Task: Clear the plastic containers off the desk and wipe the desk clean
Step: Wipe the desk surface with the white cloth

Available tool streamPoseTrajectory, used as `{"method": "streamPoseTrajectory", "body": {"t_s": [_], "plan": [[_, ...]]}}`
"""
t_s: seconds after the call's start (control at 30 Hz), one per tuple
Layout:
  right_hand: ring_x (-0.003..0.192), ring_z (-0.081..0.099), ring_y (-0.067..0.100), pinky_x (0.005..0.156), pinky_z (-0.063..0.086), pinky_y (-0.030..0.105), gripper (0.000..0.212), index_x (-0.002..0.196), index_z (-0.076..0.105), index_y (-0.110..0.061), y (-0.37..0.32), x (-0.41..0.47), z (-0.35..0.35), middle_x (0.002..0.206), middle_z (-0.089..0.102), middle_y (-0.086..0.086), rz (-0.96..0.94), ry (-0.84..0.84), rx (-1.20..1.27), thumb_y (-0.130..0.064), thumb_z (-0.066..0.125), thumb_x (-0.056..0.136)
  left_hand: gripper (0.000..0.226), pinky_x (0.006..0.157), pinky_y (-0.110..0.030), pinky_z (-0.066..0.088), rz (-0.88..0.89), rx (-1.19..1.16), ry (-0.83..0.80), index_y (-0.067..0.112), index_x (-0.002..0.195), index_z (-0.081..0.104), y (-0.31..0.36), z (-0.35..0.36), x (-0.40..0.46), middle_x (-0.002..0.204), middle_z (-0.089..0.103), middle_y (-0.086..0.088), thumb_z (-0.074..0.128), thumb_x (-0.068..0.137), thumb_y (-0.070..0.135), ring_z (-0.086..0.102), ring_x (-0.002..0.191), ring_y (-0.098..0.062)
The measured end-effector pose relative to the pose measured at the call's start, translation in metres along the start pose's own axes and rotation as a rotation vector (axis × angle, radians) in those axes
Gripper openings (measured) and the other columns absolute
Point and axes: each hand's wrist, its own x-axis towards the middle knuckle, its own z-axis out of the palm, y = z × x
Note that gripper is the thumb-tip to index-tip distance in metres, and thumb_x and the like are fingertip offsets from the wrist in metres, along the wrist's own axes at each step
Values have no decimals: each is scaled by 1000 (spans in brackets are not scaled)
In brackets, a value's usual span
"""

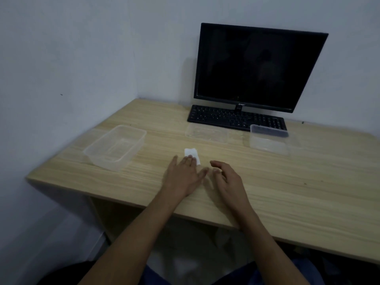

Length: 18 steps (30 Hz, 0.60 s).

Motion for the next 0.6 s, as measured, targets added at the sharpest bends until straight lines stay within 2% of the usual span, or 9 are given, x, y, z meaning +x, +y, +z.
{"method": "streamPoseTrajectory", "body": {"t_s": [0.1, 0.2, 0.3, 0.47, 0.6], "plan": [[118, 50, 3, 102, 39, 25, 31, 129, 55, -21, -1, -1, -2, 129, 57, -9, 6, -20, -3, -21, 46, 99, 76, 119, -44, 1, -122, 10, 12, 12, 153, 17, -33, 0, -6, 160, 18, -4, 8, 96, 61, 16, 147, -14], [118, 50, 4, 103, 41, 29, 31, 129, 55, -23, -1, -1, -3, 129, 56, -11, 17, -33, 7, -24, 46, 100, 75, 119, -44, 1, -190, 15, -17, 13, 153, 18, -62, -4, -8, 160, 18, -2, 8, 96, 61, 17, 146, -13], [118, 50, 4, 104, 41, 30, 30, 128, 55, -23, -3, -2, -3, 129, 55, -11, 19, -33, 14, -25, 46, 99, 78, 119, -42, 2, -208, 16, -11, 10, 152, 23, -61, -7, -5, 158, 23, -4, 10, 96, 62, 21, 145, -15], [118, 50, 5, 104, 41, 31, 31, 129, 56, -23, -4, -2, -3, 131, 56, -9, 21, -38, 2, -26, 47, 99, 77, 120, -40, -1, -141, 6, 8, 9, 152, 23, -58, -8, -24, 159, 22, -5, 10, 96, 61, 18, 146, -14], [118, 50, 5, 104, 42, 32, 31, 128, 56, -23, -3, -2, -3, 130, 56, -9, 17, -41, 11, -26, 47, 99, 68, 121, -38, 2, -84, -15, -28, 14, 151, 26, -65, -13, -49, 158, 25, -3, 13, 99, 56, 21, 145, -12]]}}
